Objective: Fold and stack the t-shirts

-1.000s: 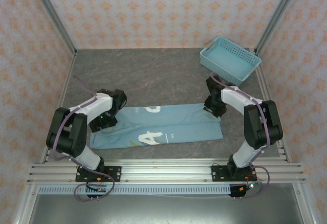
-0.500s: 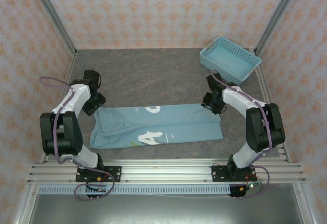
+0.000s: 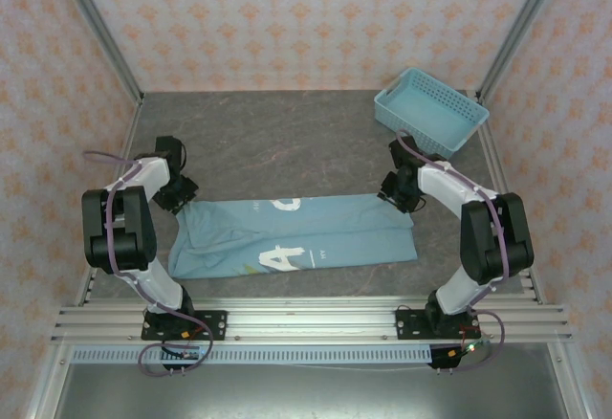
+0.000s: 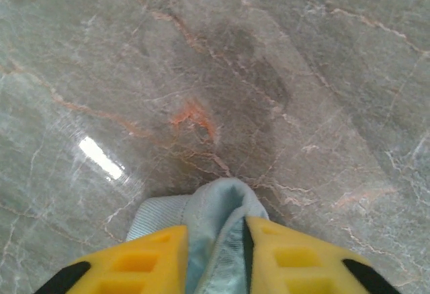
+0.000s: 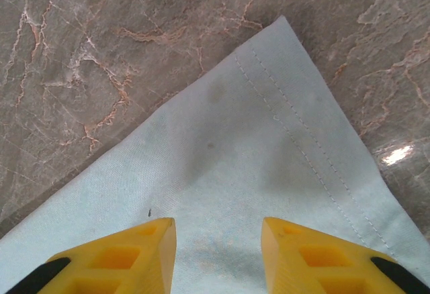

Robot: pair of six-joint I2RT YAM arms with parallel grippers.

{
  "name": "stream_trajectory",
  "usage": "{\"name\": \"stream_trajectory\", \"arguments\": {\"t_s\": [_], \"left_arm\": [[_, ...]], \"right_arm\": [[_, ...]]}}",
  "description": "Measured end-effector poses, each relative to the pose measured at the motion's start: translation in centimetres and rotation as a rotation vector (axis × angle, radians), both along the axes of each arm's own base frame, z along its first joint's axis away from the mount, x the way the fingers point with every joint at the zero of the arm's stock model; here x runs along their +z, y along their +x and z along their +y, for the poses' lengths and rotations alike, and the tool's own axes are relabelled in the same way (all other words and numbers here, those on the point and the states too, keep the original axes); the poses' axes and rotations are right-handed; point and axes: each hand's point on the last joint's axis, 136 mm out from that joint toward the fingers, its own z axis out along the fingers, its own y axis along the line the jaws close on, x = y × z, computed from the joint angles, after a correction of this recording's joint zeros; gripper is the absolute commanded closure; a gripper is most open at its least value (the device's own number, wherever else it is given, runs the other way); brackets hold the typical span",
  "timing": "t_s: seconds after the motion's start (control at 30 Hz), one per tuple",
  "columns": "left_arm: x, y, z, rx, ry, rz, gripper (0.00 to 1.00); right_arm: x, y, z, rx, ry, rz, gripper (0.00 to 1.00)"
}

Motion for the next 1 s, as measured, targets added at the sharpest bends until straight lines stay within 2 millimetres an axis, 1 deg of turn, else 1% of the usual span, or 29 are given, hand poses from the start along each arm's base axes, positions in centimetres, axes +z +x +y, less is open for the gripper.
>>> {"name": "stream_trajectory", "arguments": {"t_s": [0.1, 0.2, 0.23, 0.33, 0.4, 0.53, 0.67, 0.77, 0.87, 0.97, 1.0], "left_arm": [[-0.2, 0.0, 0.0, -0.001, 0.001, -0.005, 0.86], [-0.4, -0.2, 0.1, -0.003, 0.004, 0.000, 0.98], [-0.5, -0.3, 0.1, 0.000, 0.004, 0.003, 1.00], [-1.0, -1.0, 0.4, 0.012, 0.004, 0.019, 1.00], [-1.1, -1.6, 0.8, 0.025, 0.004, 0.026, 1.00], [-0.3, -1.9, 1.5, 0.046, 0.016, 0.002, 1.00], [0.8, -1.9, 2.1, 0.064, 0.023, -0.034, 1.00], [1.0, -2.0, 2.6, 0.070, 0.026, -0.039, 1.00], [0.8, -2.2, 2.9, 0.070, 0.020, -0.025, 1.00], [0.0, -2.1, 2.8, 0.059, 0.002, 0.008, 1.00], [-0.3, -2.0, 2.8, 0.055, -0.003, 0.018, 0.97]], "right_arm": [[-0.1, 0.0, 0.0, -0.001, 0.000, 0.003, 0.62], [-0.3, 0.0, 0.0, -0.002, -0.002, 0.010, 0.61], [-0.4, 0.0, 0.0, -0.002, -0.003, 0.012, 0.61], [-0.8, 0.0, 0.0, -0.002, -0.005, 0.020, 0.61], [-1.5, 0.0, -0.1, -0.006, -0.010, 0.037, 0.61], [-3.1, -0.3, -0.5, -0.023, -0.032, 0.085, 0.59], [-3.0, 0.7, -0.6, -0.043, -0.042, 0.091, 0.59], [-3.1, 0.7, -0.6, -0.057, -0.048, 0.098, 0.59], [-3.1, 0.7, -0.7, -0.066, -0.047, 0.100, 0.59], [-3.0, 0.7, -0.6, -0.069, -0.045, 0.099, 0.59], [-3.0, 0.7, -0.6, -0.069, -0.042, 0.099, 0.58]]}}
